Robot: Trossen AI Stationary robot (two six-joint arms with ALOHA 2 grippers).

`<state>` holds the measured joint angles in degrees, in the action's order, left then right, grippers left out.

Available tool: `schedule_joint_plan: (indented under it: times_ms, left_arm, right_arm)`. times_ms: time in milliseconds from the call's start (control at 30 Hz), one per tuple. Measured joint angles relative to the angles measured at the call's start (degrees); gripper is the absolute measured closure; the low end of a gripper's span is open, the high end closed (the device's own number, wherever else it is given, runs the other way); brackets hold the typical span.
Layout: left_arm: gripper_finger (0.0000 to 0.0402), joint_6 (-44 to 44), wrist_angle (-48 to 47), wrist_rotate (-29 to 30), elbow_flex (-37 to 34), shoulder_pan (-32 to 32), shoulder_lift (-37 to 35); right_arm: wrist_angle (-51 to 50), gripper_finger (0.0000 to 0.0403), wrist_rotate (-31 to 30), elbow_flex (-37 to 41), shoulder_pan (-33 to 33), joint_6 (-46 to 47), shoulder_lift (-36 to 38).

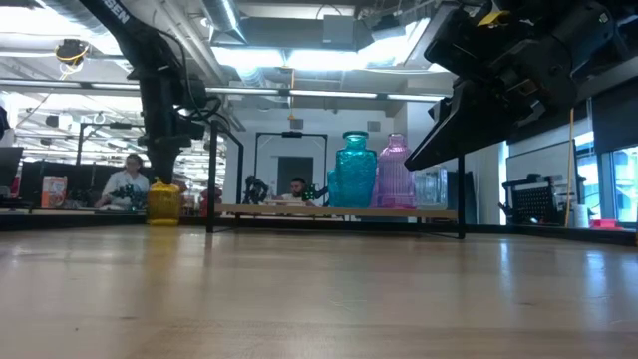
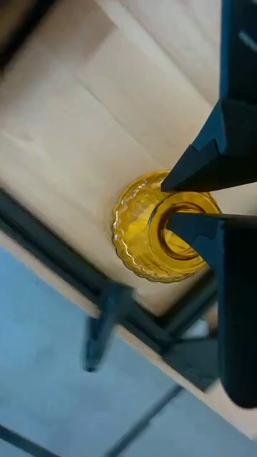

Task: Sort vases onto shelf
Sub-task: Put the top left yellow vase to the left side of the top blue vase on the shelf

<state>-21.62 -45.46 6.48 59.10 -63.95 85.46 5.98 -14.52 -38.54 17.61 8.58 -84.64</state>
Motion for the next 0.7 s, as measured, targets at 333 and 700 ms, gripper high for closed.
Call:
schedule_joint_plan:
  times_ms: [333, 700]
  left_arm:
    - [0.037, 2.0, -11.9, 5.5, 8.7, 3.4, 0.1]
    - [0.037, 4.8, -18.8, 9.4, 21.1, 10.4, 0.0]
  right_arm:
    - [0.0, 0.0297, 0.0, 0.0, 0.0, 0.0, 0.0]
    - [0.0, 0.0297, 0.0, 0.0, 0.0, 0.0, 0.0]
